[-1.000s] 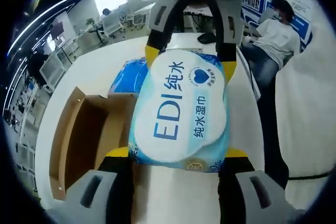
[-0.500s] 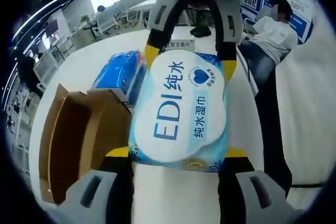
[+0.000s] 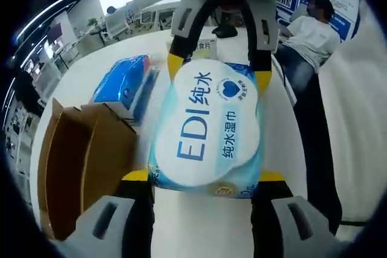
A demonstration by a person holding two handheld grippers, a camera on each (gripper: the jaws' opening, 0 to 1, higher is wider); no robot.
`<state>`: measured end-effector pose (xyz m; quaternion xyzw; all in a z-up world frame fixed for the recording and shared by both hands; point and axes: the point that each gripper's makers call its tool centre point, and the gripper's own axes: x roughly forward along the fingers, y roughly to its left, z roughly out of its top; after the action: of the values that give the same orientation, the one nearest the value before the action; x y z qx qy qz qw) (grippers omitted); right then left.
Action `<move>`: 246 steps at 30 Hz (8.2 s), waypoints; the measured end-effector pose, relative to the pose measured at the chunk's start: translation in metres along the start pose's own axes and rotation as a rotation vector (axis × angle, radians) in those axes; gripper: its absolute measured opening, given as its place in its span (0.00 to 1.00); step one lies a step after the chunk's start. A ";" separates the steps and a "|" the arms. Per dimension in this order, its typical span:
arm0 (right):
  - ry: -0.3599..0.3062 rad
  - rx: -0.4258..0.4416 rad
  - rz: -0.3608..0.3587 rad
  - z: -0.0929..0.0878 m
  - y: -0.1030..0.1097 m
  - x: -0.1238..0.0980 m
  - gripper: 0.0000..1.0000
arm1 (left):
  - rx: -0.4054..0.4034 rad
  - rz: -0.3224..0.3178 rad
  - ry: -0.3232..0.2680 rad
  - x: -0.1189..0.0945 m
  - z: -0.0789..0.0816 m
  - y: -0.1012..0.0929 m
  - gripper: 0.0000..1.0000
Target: Operate the shoe box by opening the lid, removing the specified soft item, and placing it in the target area until the item is outside and the box remains undamaged.
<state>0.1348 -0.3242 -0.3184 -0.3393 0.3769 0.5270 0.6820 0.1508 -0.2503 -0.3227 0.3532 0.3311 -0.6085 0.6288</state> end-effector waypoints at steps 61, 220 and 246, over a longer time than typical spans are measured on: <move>0.133 -0.057 0.012 -0.097 -0.064 0.002 0.61 | -0.006 0.029 -0.012 0.073 0.059 0.041 0.62; -0.355 0.750 -0.493 0.022 -0.042 -0.075 0.77 | 0.022 0.126 0.192 -0.080 -0.170 0.127 0.07; -0.382 0.784 -0.531 0.047 -0.049 -0.091 0.52 | 0.077 0.049 0.166 -0.079 -0.170 0.124 0.01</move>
<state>0.1751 -0.3363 -0.2132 -0.0396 0.3157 0.2072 0.9251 0.2734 -0.0633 -0.3407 0.4343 0.3495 -0.5738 0.6000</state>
